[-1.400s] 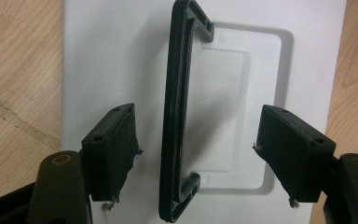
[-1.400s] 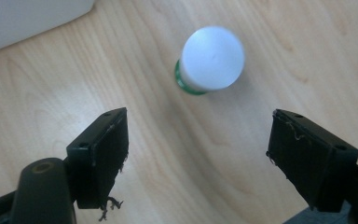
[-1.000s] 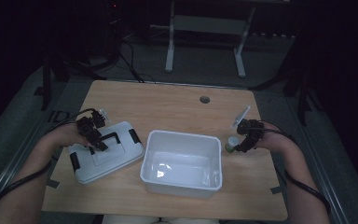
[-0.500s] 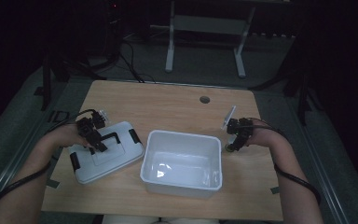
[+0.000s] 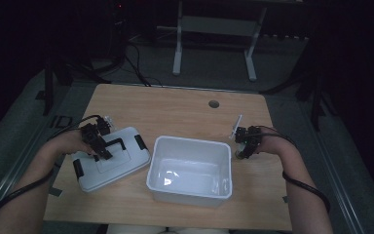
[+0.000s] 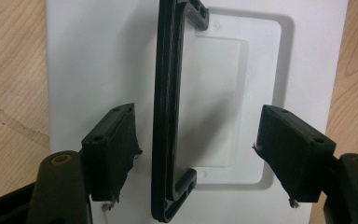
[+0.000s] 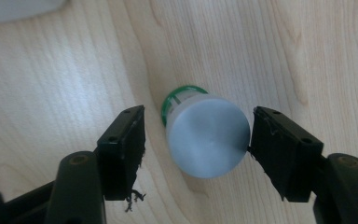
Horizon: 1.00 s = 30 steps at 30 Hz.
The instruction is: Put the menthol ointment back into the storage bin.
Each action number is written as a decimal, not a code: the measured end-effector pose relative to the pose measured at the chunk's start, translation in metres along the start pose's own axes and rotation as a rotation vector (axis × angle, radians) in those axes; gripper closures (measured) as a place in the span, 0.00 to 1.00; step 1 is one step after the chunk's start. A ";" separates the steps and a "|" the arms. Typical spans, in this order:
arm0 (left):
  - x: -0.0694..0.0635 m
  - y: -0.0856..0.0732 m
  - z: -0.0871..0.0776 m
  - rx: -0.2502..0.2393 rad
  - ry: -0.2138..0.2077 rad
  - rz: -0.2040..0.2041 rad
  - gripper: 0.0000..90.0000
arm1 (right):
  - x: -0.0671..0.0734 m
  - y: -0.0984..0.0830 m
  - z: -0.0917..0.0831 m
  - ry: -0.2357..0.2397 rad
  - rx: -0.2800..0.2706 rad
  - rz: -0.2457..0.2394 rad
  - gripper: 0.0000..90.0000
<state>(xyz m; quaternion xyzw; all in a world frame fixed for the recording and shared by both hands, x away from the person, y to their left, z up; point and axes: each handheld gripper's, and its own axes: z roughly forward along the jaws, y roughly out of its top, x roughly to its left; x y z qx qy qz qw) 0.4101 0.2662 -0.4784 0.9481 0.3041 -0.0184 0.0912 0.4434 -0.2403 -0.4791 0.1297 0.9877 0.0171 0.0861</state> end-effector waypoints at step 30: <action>-0.002 0.002 -0.002 0.004 0.007 0.008 0.32 | 0.017 0.006 -0.034 0.129 0.046 -0.008 0.56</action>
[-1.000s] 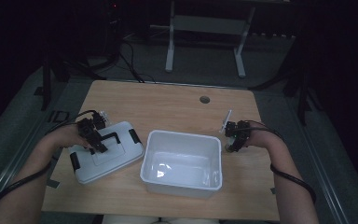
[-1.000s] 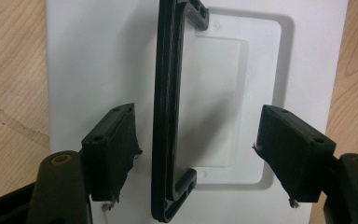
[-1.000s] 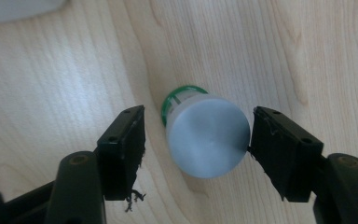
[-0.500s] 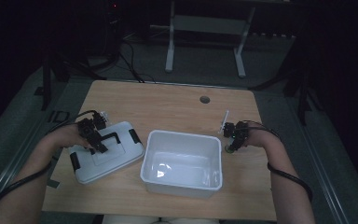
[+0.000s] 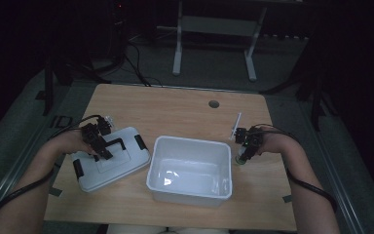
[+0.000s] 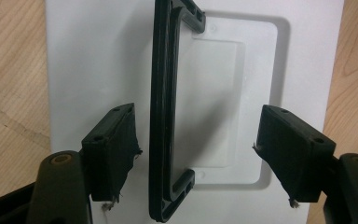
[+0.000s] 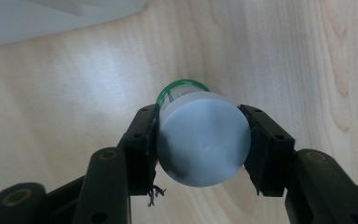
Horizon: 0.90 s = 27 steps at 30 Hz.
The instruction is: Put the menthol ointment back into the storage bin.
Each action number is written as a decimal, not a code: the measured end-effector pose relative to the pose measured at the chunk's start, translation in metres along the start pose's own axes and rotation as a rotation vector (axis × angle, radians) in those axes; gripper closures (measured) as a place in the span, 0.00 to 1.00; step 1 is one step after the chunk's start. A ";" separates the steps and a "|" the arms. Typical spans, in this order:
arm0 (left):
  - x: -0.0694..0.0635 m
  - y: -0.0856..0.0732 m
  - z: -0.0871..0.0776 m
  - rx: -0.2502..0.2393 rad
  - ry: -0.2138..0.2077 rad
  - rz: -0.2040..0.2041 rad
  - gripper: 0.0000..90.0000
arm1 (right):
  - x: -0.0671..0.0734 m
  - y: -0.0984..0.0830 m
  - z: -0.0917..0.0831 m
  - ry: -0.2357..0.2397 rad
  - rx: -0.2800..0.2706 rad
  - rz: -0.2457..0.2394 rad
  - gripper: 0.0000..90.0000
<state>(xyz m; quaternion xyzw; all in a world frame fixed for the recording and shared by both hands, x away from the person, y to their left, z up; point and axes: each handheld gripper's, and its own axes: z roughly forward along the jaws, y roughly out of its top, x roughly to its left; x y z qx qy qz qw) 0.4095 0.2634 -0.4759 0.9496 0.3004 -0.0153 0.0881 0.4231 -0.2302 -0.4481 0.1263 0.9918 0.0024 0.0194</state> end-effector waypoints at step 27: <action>-0.003 0.002 -0.004 0.006 0.003 0.000 0.32 | 0.045 -0.011 -0.073 -0.005 0.018 -0.049 0.56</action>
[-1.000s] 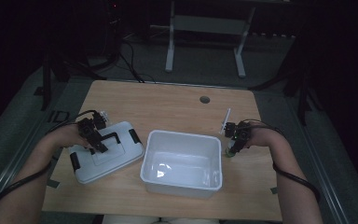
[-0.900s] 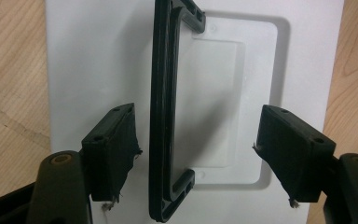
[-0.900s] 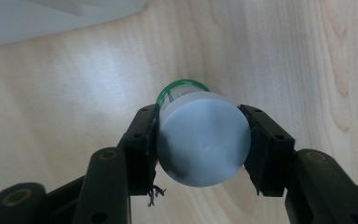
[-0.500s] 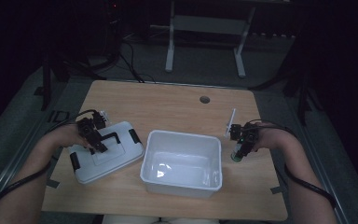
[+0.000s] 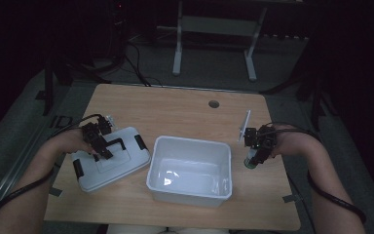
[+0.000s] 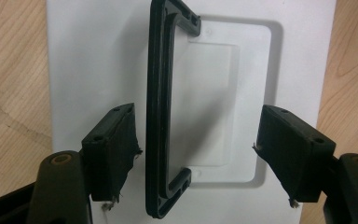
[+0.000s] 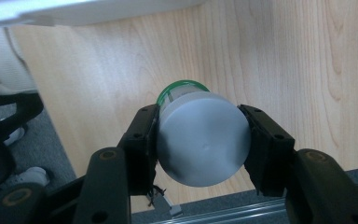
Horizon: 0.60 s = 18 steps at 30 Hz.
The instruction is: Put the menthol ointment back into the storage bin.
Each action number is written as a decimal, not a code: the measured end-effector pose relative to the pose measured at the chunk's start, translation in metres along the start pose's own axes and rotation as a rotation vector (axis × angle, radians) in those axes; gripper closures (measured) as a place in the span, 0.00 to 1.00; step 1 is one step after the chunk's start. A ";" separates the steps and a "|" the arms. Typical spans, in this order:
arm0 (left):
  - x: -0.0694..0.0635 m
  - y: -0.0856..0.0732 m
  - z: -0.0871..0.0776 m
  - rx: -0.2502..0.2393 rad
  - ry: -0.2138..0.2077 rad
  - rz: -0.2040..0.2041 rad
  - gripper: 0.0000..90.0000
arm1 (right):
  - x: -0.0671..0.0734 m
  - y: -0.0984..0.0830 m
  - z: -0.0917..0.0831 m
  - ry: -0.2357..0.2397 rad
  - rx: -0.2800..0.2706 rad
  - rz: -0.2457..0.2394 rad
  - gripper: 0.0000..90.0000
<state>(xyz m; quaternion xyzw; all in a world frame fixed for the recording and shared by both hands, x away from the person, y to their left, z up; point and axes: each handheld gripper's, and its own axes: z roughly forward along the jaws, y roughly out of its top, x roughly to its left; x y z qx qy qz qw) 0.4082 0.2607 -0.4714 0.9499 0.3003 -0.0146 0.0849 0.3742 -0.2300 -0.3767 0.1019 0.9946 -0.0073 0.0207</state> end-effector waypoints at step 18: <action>-0.002 0.002 -0.003 0.001 0.000 0.010 0.32 | 0.016 0.035 -0.057 -0.040 -0.042 -0.067 0.56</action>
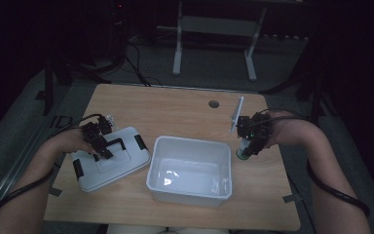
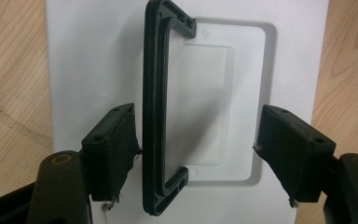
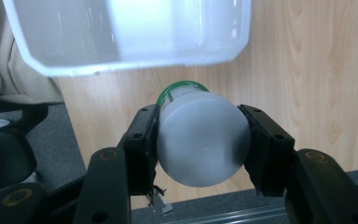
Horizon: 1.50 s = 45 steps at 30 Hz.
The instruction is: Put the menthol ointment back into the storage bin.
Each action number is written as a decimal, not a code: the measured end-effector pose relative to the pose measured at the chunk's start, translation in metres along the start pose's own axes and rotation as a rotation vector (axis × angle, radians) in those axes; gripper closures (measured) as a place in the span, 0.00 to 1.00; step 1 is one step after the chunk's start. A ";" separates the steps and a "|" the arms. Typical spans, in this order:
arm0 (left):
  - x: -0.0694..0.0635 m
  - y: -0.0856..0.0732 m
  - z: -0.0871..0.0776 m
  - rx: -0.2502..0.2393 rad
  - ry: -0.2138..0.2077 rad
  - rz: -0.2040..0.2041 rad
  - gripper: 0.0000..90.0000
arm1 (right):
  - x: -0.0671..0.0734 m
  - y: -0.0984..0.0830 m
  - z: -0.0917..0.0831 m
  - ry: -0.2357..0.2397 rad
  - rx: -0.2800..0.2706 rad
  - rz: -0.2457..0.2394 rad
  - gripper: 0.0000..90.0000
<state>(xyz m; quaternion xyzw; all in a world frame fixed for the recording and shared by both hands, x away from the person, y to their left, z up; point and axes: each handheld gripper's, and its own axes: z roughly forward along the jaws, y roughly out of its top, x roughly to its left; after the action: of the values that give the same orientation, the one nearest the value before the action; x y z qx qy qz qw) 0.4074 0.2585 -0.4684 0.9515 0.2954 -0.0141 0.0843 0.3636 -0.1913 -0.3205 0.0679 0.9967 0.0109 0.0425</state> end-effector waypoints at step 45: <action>-0.001 -0.002 0.002 0.002 0.001 0.002 0.32 | 0.003 0.085 0.082 0.058 0.015 -0.119 0.56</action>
<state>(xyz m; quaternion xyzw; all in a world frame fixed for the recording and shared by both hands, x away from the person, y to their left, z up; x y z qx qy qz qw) 0.4054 0.2593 -0.4702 0.9520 0.2943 -0.0139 0.0832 0.3794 -0.1059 -0.3999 0.0085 0.9999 0.0028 0.0136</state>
